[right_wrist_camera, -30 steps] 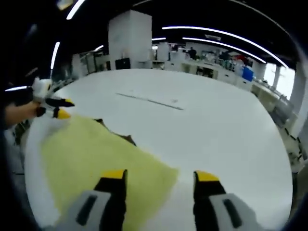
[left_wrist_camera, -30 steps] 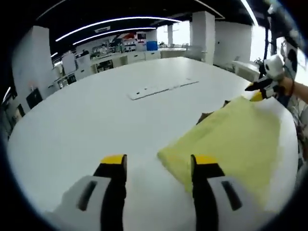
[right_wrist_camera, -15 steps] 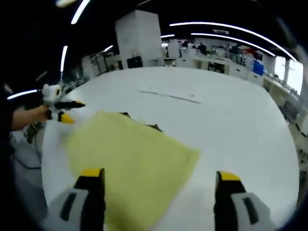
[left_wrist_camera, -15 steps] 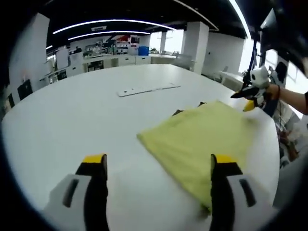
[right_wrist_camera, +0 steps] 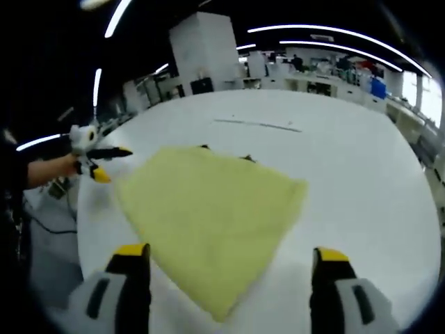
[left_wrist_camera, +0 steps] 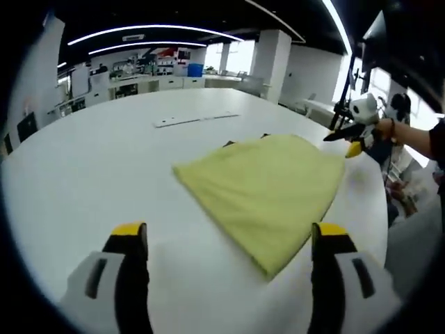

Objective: Fold the garment on the visible template until the final outline fits inside the template.

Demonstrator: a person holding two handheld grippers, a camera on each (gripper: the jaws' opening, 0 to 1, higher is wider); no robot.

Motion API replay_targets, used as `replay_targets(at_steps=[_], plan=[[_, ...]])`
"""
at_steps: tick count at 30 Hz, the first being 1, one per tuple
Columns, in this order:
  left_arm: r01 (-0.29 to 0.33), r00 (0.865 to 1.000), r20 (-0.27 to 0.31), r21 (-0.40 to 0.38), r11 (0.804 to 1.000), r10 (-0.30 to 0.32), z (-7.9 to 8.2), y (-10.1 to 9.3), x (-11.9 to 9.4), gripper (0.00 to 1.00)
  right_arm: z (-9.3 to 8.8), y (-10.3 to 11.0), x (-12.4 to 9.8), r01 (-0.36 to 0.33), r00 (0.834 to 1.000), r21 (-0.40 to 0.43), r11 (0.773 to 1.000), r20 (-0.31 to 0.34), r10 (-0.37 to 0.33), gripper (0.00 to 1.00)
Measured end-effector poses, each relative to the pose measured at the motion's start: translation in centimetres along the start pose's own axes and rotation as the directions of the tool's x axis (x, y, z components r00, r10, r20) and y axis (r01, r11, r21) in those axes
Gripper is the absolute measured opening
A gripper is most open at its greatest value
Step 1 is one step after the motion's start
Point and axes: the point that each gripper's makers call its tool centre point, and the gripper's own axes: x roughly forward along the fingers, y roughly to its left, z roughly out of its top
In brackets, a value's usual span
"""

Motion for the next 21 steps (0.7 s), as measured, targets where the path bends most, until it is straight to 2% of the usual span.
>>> replay_targets(at_steps=[3, 6, 10, 12, 13, 17, 21], plan=[[0.006, 1.000, 0.004, -0.003, 1.000, -0.006, -0.3, -0.4, -0.3, 0.93, -0.8, 0.4, -0.3, -0.007, 1.000, 0.005, 1.000, 0.000, 0.007, 0.90], [0.019, 1.000, 0.002, -0.006, 1.000, -0.019, -0.6, -1.0, -0.7, 0.87, -1.6, 0.6, -0.6, -0.012, 1.000, 0.030, 0.999, 0.003, 0.012, 0.82], [0.042, 0.999, -0.005, -0.013, 0.999, -0.042, -1.4, -1.5, -1.3, 0.70, -2.6, 1.2, -1.0, -0.013, 1.000, 0.020, 1.000, -0.014, 0.014, 0.74], [0.055, 0.998, -0.017, -0.021, 0.998, -0.055, -2.0, -1.6, -1.4, 0.52, -3.0, 1.3, -1.2, -0.014, 1.000, 0.016, 1.000, -0.014, 0.014, 0.70], [0.054, 0.998, -0.017, -0.021, 0.998, -0.054, -2.1, -1.6, -1.4, 0.46, -3.1, 1.3, -1.3, -0.016, 1.000, 0.018, 1.000, -0.013, 0.016, 0.66], [0.084, 0.996, -0.005, -0.032, 0.996, -0.085, -2.6, -2.0, -1.4, 0.40, -4.1, 1.1, -1.4, -0.021, 0.999, 0.072, 0.997, -0.024, 0.023, 0.45], [0.122, 0.992, -0.024, -0.047, 0.991, -0.123, -3.2, -2.9, -1.2, 0.25, -4.4, 1.2, -1.4, -0.015, 1.000, 0.072, 0.997, -0.014, 0.016, 0.39]])
